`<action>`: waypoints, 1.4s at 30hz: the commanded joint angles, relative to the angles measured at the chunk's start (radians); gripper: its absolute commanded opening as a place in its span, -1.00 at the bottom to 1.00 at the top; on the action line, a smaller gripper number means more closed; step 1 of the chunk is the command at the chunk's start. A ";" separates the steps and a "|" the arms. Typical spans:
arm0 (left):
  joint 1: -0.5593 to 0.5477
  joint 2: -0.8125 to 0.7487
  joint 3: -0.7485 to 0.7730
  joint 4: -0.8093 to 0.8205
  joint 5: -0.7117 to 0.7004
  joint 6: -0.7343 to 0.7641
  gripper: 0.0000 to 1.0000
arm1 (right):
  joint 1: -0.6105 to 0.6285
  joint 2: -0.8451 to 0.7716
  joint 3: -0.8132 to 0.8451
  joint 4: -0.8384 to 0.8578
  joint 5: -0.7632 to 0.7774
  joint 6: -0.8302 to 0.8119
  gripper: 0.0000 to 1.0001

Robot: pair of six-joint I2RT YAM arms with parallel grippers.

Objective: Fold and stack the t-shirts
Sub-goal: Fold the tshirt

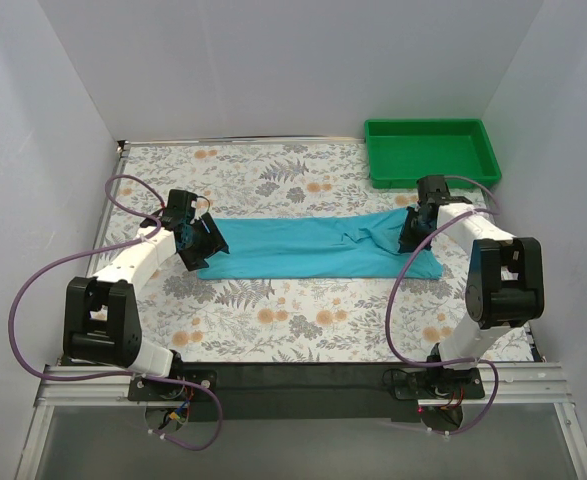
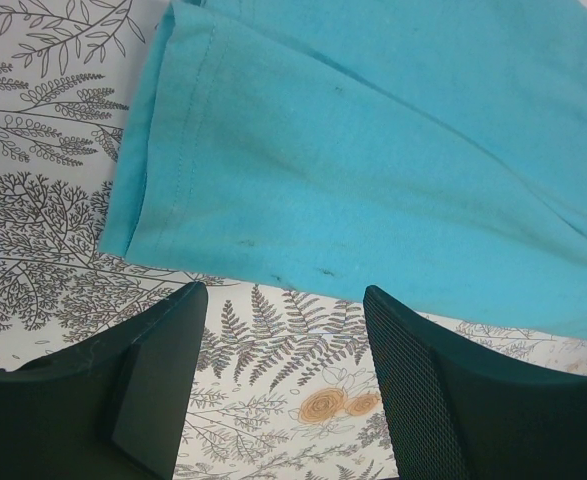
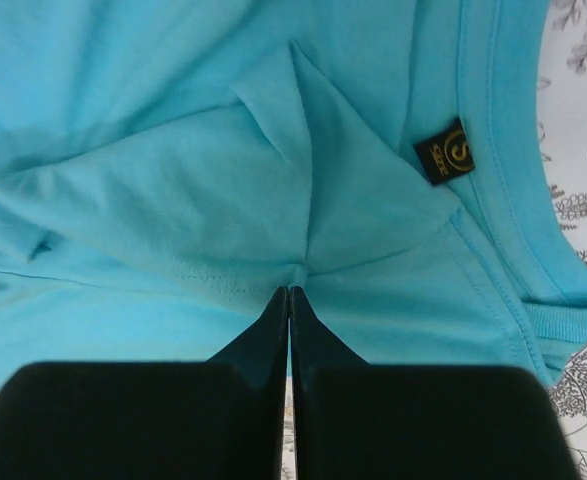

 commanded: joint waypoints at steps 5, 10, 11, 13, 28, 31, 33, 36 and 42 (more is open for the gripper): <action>-0.004 -0.037 -0.007 -0.010 0.010 0.014 0.19 | 0.018 -0.028 -0.023 0.020 0.030 -0.067 -0.67; -0.004 -0.035 -0.009 -0.010 0.009 0.012 0.19 | 0.112 -0.043 0.063 0.027 0.070 -0.154 -0.32; -0.004 -0.035 -0.007 -0.011 0.009 0.011 0.19 | 0.127 -0.052 0.078 0.039 0.082 -0.170 -0.29; -0.004 -0.034 -0.006 -0.011 0.009 0.009 0.19 | 0.171 -0.066 0.078 0.094 0.084 -0.214 -0.29; -0.004 -0.037 -0.003 -0.033 -0.008 0.014 0.20 | 0.304 0.073 0.134 0.233 -0.082 -0.415 -0.23; -0.004 -0.042 -0.007 -0.034 -0.010 0.014 0.19 | 0.302 0.119 0.149 0.233 -0.091 -0.458 -0.23; -0.006 -0.046 -0.009 -0.036 -0.011 0.014 0.19 | 0.304 0.135 0.154 0.231 -0.094 -0.466 -0.23; -0.004 -0.049 -0.012 -0.039 -0.016 0.014 0.19 | 0.304 0.155 0.152 0.233 -0.083 -0.472 -0.24; -0.004 -0.051 -0.014 -0.042 -0.016 0.011 0.19 | 0.302 0.166 0.158 0.231 -0.083 -0.475 -0.73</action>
